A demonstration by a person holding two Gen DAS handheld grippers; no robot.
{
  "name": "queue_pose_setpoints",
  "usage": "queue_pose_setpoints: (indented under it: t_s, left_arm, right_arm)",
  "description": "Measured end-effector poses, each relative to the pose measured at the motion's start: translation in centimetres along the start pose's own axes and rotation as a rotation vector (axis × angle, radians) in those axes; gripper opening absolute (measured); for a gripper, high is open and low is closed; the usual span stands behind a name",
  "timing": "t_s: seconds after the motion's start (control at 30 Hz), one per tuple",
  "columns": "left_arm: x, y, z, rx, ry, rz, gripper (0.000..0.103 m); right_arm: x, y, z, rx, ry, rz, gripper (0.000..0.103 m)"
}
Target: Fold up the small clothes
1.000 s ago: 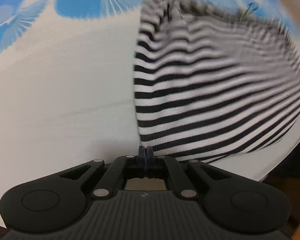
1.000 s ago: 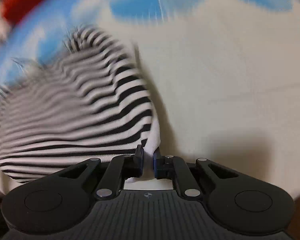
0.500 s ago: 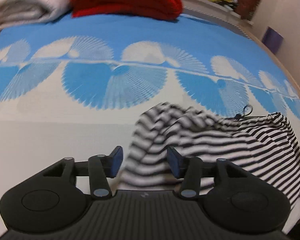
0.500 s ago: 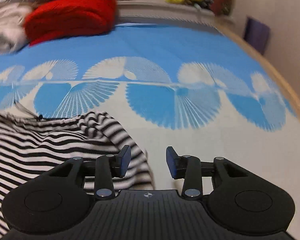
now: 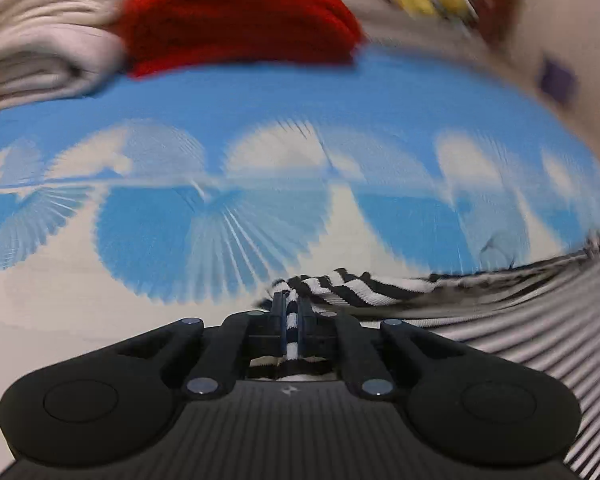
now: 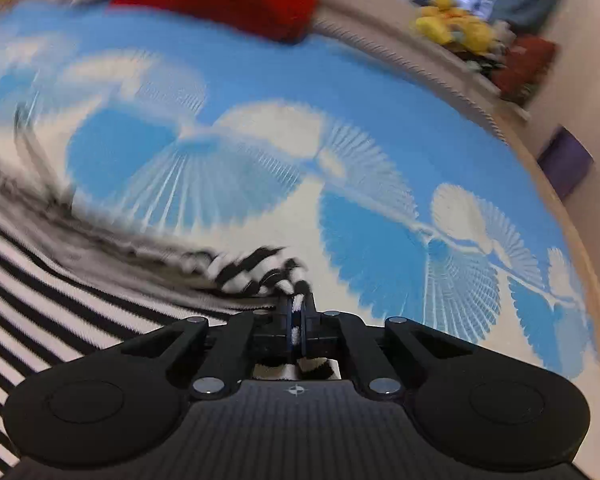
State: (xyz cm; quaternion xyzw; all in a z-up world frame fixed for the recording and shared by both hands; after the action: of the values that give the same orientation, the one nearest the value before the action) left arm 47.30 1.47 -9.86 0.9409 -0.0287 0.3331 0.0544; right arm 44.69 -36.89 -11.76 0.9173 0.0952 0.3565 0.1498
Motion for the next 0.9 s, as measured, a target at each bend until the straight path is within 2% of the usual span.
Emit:
queue_pose_setpoints:
  t_s: [0.03,0.07,0.1,0.17,0.2,0.23,0.27,0.3,0.37,0.4,0.43,0.53,0.63,0.73,0.77,0.8,0.87,0.9]
  left_arm:
    - [0.3,0.0,0.1,0.011,0.009,-0.009,0.005]
    - [0.1,0.3,0.7,0.027,-0.018,0.008,0.007]
    - [-0.5,0.6,1.8,0.041,-0.081,0.028,0.012]
    - [-2.0,0.5,3.9,0.071,-0.222,0.031,0.044]
    - [-2.0,0.3,3.8,0.086,-0.226,0.02,0.049]
    - [-1.6,0.0,3.2,0.089,-0.207,0.009,0.053]
    - [-1.0,-0.4,2.3,0.074,-0.184,-0.011,0.053]
    - [-0.4,-0.7,1.3,0.051,-0.166,-0.035,0.055]
    - [0.4,-1.6,-1.0,-0.015,-0.134,-0.086,0.072]
    - [0.5,-1.8,-1.9,-0.047,-0.13,-0.097,0.074]
    - [0.5,-2.0,-2.6,-0.085,-0.136,-0.098,0.075]
    - [-0.5,-1.2,-4.4,-0.197,-0.184,-0.024,0.073]
    - [-3.5,1.3,-6.1,-0.329,-0.258,0.167,0.063]
    - [-7.5,3.7,-8.0,-0.45,-0.317,0.408,0.053]
    - [-9.2,4.1,-8.0,-0.461,-0.351,0.481,0.051]
    - [-10.9,4.1,-7.5,-0.434,-0.398,0.538,0.049]
    - [-14.2,3.3,-5.5,-0.314,-0.497,0.621,0.047]
    - [-14.5,2.9,-5.2,-0.291,-0.506,0.614,0.047]
  right_arm:
    - [0.7,0.2,-0.1,-0.018,0.029,0.029,0.003]
    - [1.1,0.2,0.1,-0.021,0.037,0.057,0.003]
    - [0.9,0.0,0.8,-0.017,0.008,0.066,0.003]
    - [-0.8,-0.8,3.3,-0.012,-0.14,0.057,0.004]
    - [-1.9,-1.0,4.4,-0.012,-0.224,0.049,0.01]
    - [-2.4,-1.1,4.6,-0.017,-0.247,0.045,0.012]
    - [-2.2,-1.0,4.3,-0.017,-0.233,0.041,0.014]
    - [-1.8,-0.7,3.6,-0.023,-0.212,0.041,0.022]
    - [-0.7,0.5,1.3,-0.009,-0.154,0.079,0.034]
    - [-0.4,1.0,0.2,0.01,-0.131,0.104,0.043]
    - [-0.4,1.6,-1.0,0.036,-0.117,0.127,0.052]
    - [-1.6,2.9,-3.9,0.214,-0.117,0.187,0.055]
    - [-4.6,2.9,-5.5,0.384,-0.193,0.136,0.055]
    - [-8.9,1.8,-6.2,0.538,-0.344,0.04,0.055]
    - [-10.5,1.3,-6.5,0.558,-0.393,-0.005,0.055]
    - [-12.1,0.9,-6.7,0.545,-0.421,-0.068,0.054]
    - [-14.0,1.1,-6.6,0.519,-0.452,-0.111,0.054]
    - [-14.3,1.4,-6.7,0.522,-0.454,-0.095,0.054]
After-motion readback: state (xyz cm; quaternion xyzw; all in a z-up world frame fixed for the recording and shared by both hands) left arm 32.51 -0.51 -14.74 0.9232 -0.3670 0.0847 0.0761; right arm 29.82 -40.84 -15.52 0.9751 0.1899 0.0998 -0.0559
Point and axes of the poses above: each gripper's, at about its wrist camera, not at the fingertips, and z roughly the way its jaws point, y to its right, x to its top, the point moved 6 cm from there along z, roughly the way its jaws point, and after that the axes turned 5 degrees about -y, right-handed, at the moved point
